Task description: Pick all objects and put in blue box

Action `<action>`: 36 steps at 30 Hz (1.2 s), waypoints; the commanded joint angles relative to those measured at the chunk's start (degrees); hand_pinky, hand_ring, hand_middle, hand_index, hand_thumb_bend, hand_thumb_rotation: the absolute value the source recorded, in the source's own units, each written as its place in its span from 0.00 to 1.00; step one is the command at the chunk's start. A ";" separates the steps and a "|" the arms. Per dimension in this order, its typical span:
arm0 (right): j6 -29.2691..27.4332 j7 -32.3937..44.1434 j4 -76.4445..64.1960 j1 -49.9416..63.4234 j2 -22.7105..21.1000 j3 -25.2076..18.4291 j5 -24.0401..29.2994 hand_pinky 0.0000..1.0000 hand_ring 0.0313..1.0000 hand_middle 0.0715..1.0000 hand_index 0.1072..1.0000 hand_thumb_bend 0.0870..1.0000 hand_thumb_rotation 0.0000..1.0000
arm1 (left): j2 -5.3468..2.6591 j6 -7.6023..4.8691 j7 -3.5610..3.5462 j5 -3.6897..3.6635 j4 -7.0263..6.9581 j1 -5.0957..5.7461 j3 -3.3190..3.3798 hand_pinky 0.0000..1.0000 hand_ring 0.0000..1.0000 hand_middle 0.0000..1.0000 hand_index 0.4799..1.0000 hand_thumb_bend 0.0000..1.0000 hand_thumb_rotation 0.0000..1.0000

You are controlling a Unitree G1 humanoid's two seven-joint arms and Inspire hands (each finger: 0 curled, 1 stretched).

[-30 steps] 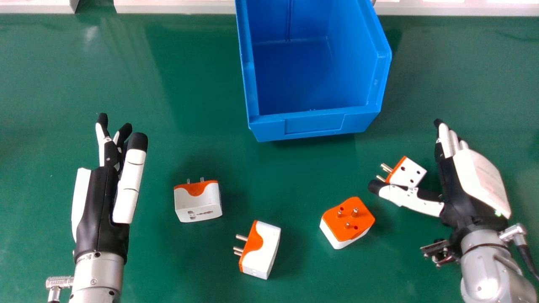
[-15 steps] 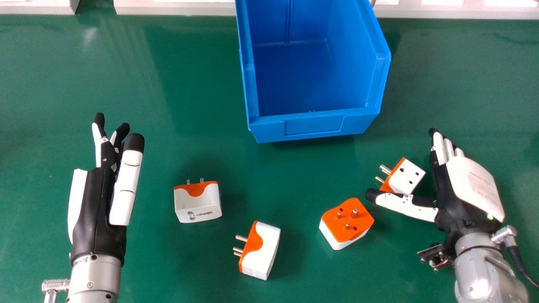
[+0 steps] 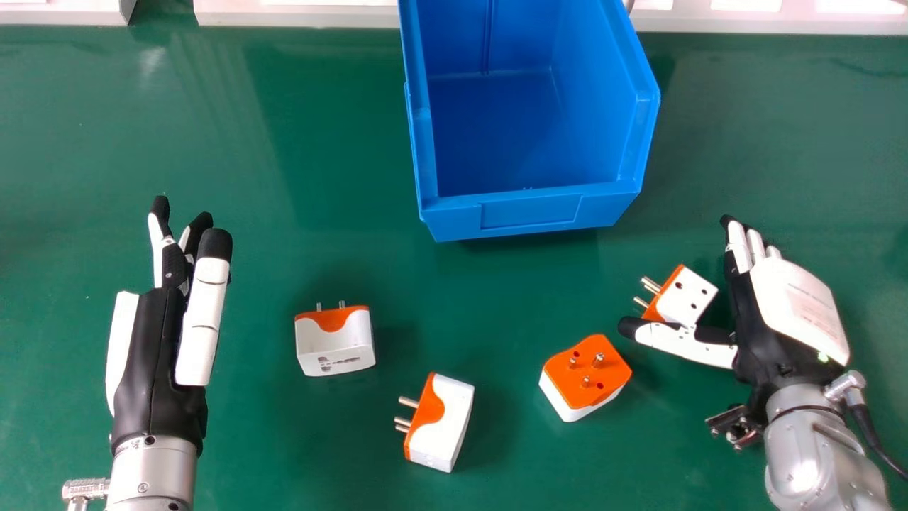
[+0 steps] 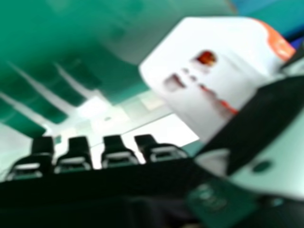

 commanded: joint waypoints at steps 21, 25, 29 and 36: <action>-0.98 -6.14 8.58 -2.87 -0.94 3.16 -1.12 0.79 0.83 0.81 0.78 0.63 0.36 | 1.08 1.47 -0.42 -0.18 -3.98 1.14 1.00 0.86 0.93 0.95 0.97 0.77 1.00; -1.97 -8.70 10.98 -3.85 -0.35 3.43 -0.58 0.55 0.56 0.57 0.51 0.51 0.13 | 1.08 1.82 -0.54 -0.26 -4.53 1.32 1.05 0.86 0.92 0.95 0.96 0.76 1.00; -2.73 -9.10 14.33 -5.61 0.17 3.42 0.72 0.42 0.44 0.49 0.48 0.48 0.05 | 1.23 1.78 -0.84 -0.47 -4.30 1.01 1.28 0.85 0.92 0.94 0.96 0.76 1.00; -3.73 -6.60 15.54 -6.18 -1.05 4.71 2.12 0.34 0.38 0.44 0.46 0.47 0.01 | 1.14 1.94 -1.06 -0.16 -4.79 0.95 1.40 0.85 0.92 0.94 0.95 0.76 1.00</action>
